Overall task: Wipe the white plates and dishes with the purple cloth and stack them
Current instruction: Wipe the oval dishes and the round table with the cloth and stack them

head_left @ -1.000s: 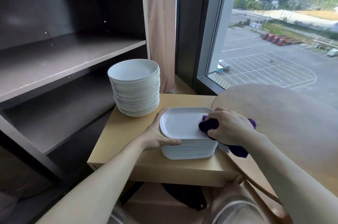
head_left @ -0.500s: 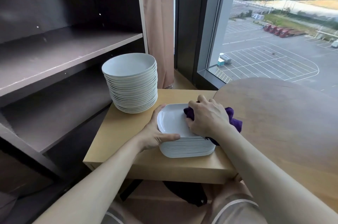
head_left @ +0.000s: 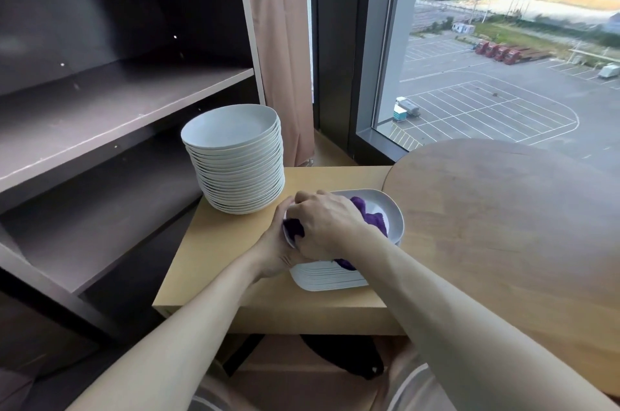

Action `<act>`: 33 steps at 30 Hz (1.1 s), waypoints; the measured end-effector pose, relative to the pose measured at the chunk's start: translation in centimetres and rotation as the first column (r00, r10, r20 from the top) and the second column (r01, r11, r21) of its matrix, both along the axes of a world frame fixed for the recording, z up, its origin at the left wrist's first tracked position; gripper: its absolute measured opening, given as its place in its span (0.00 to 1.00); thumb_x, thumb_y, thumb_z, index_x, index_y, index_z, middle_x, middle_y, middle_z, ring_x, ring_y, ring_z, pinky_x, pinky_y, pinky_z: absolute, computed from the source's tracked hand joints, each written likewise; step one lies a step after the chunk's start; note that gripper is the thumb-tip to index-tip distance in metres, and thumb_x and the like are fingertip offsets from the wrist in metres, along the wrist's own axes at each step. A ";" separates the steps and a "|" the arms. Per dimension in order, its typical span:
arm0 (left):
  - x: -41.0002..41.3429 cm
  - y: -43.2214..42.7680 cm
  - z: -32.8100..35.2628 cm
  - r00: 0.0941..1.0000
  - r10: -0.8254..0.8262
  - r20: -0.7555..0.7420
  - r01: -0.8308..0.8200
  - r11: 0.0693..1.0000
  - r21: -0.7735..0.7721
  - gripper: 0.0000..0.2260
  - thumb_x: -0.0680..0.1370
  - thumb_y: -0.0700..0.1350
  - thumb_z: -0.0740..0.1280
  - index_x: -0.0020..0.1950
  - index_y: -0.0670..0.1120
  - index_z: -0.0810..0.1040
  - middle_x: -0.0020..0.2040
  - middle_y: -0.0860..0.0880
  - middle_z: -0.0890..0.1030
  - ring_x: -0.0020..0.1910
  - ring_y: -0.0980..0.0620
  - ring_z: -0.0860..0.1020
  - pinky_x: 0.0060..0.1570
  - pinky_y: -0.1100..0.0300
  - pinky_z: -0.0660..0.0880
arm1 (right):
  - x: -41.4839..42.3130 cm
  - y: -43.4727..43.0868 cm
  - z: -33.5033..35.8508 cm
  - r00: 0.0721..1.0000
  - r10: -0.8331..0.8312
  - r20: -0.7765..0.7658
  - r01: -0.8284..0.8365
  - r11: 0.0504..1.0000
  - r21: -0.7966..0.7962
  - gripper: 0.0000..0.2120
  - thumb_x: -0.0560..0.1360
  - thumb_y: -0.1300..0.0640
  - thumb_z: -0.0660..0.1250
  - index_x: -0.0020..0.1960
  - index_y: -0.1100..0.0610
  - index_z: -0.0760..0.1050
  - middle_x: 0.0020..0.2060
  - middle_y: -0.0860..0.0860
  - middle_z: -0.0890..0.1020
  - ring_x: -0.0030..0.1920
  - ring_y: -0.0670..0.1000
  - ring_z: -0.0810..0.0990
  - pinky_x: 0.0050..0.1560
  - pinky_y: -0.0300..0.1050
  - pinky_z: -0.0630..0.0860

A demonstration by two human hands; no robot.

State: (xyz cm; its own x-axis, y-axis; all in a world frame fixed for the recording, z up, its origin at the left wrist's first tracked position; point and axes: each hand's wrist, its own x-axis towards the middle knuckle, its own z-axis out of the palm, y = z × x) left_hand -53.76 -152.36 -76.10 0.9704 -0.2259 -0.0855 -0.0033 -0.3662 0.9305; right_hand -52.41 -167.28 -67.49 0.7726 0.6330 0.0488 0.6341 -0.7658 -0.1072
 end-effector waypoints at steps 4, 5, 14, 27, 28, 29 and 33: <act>-0.1 0.2 0.1 0.997 0.005 -0.071 -0.007 1.000 -0.020 0.56 0.69 0.37 0.82 0.82 0.59 0.45 0.71 0.58 0.69 0.61 0.71 0.73 0.50 0.77 0.73 | -0.9 -0.9 0.0 0.999 -0.028 -0.022 0.029 1.000 0.013 0.14 0.79 0.49 0.63 0.61 0.50 0.81 0.56 0.47 0.75 0.57 0.53 0.74 0.46 0.48 0.67; -0.1 0.2 0.1 0.997 0.030 -0.076 -0.033 0.999 -0.034 0.56 0.69 0.38 0.83 0.82 0.60 0.46 0.70 0.59 0.69 0.62 0.71 0.72 0.49 0.76 0.73 | -0.9 -1.4 0.0 0.998 -0.038 -0.041 0.039 0.999 0.027 0.14 0.79 0.49 0.63 0.61 0.48 0.80 0.55 0.47 0.75 0.57 0.53 0.74 0.44 0.47 0.66; -0.2 0.2 -0.1 0.994 0.042 -0.098 -0.056 0.988 -0.147 0.53 0.66 0.44 0.84 0.79 0.63 0.54 0.68 0.58 0.70 0.64 0.62 0.74 0.55 0.70 0.75 | 0.3 -8.7 -0.4 0.952 -0.307 -0.013 0.307 0.952 -0.005 0.14 0.74 0.47 0.65 0.59 0.39 0.79 0.56 0.45 0.76 0.56 0.53 0.73 0.48 0.49 0.68; -0.4 -0.3 -0.1 0.988 0.045 -0.147 -0.074 0.978 -0.194 0.57 0.60 0.51 0.85 0.79 0.66 0.53 0.68 0.58 0.71 0.66 0.60 0.74 0.60 0.65 0.74 | 1.5 -8.4 -1.7 0.838 -0.545 0.036 0.543 0.838 0.052 0.17 0.75 0.46 0.64 0.63 0.45 0.76 0.57 0.54 0.76 0.56 0.58 0.74 0.51 0.51 0.70; -0.5 -0.3 -0.1 0.988 0.052 -0.147 -0.081 0.977 -0.197 0.56 0.60 0.50 0.85 0.79 0.65 0.53 0.69 0.57 0.71 0.66 0.58 0.74 0.63 0.63 0.74 | 1.4 -8.1 -1.7 0.825 -0.563 0.036 0.561 0.826 0.060 0.17 0.75 0.45 0.64 0.63 0.46 0.77 0.56 0.54 0.76 0.56 0.58 0.75 0.52 0.51 0.71; -0.6 -0.4 -0.1 0.988 0.056 -0.146 -0.085 0.976 -0.201 0.57 0.60 0.50 0.85 0.79 0.65 0.53 0.69 0.56 0.71 0.67 0.56 0.74 0.65 0.60 0.74 | 1.3 -7.8 -1.8 0.816 -0.577 0.041 0.574 0.816 0.064 0.17 0.75 0.45 0.64 0.62 0.46 0.77 0.56 0.55 0.76 0.56 0.58 0.75 0.52 0.51 0.71; -0.9 -0.5 0.2 0.984 0.058 -0.168 -0.095 0.970 -0.222 0.57 0.62 0.49 0.85 0.80 0.65 0.52 0.70 0.53 0.71 0.68 0.53 0.74 0.69 0.53 0.73 | 1.1 -7.6 -1.5 0.813 -0.582 0.004 0.581 0.812 0.050 0.17 0.75 0.45 0.64 0.62 0.48 0.76 0.55 0.55 0.75 0.54 0.59 0.75 0.49 0.50 0.68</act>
